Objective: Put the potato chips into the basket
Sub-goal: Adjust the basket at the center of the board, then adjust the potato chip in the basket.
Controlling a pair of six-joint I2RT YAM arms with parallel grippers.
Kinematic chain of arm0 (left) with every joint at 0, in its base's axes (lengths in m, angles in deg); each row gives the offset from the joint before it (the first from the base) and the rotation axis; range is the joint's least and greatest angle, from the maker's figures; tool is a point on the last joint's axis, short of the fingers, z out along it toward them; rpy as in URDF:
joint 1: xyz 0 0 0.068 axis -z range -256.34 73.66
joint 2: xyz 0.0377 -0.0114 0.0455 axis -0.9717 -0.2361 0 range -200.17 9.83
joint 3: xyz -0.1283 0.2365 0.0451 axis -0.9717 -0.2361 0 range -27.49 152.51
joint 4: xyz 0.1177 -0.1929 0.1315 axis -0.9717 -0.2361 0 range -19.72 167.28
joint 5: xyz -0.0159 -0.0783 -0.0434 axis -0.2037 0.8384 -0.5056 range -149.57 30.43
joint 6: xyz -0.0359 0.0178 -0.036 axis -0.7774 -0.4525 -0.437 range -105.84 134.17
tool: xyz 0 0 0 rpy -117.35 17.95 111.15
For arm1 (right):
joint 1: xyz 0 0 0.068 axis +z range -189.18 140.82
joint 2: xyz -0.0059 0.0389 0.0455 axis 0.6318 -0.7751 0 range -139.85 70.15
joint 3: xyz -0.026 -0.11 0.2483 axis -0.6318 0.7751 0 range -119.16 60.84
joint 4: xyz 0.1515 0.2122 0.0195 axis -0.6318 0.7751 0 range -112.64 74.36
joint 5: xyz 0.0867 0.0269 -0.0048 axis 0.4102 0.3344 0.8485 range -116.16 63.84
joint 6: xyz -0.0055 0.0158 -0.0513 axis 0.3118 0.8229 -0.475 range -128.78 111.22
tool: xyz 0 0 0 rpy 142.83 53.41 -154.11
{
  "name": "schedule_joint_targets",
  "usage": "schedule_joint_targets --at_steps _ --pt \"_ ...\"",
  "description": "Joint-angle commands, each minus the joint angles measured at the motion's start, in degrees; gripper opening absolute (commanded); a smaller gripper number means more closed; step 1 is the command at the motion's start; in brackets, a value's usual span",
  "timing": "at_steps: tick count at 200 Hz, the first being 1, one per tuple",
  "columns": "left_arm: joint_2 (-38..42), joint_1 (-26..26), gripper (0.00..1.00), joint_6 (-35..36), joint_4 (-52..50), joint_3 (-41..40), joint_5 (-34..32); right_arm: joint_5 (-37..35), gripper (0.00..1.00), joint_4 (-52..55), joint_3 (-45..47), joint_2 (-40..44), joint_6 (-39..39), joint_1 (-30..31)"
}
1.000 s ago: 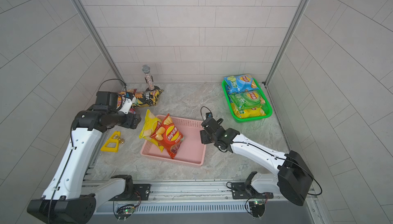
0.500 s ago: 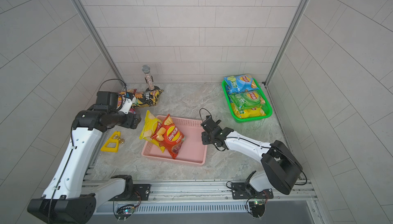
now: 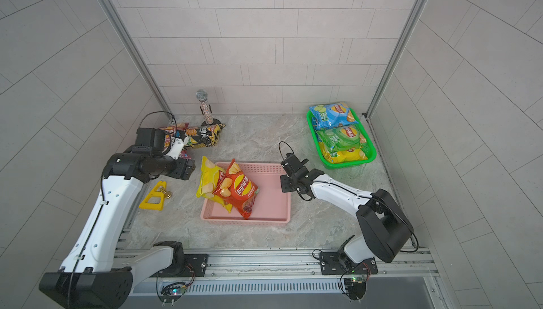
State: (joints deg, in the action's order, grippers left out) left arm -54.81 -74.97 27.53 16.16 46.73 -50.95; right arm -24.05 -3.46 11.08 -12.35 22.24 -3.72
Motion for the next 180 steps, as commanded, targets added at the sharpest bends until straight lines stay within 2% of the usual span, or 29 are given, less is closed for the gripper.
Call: schedule_joint_targets --at_steps 1,29,69,94,127,180 --pt "-0.1 -0.3 0.89 0.1 -0.8 0.9 -0.9 -3.0 0.57 4.5 -1.2 5.1 -2.0 0.0" --pt "-1.4 -0.3 0.89 0.0 -1.2 2.4 -1.4 -3.2 0.59 7.9 -2.5 10.1 -3.8 0.0" --pt "-1.3 -0.3 0.89 -1.4 0.5 0.3 -0.6 9.1 0.59 5.2 -2.8 13.7 -4.8 4.7" --pt "-1.1 -0.2 0.89 -1.6 1.5 -1.5 0.3 13.1 0.6 4.9 -4.4 10.1 -6.0 12.1" --pt "-0.5 -0.2 0.89 -1.0 3.0 -3.6 0.1 11.8 0.68 3.0 -5.6 4.0 -7.5 21.0" --pt "-0.8 -0.3 0.89 -1.0 4.2 -6.0 -0.9 12.5 0.82 -6.2 -6.1 -5.3 -6.3 23.2"
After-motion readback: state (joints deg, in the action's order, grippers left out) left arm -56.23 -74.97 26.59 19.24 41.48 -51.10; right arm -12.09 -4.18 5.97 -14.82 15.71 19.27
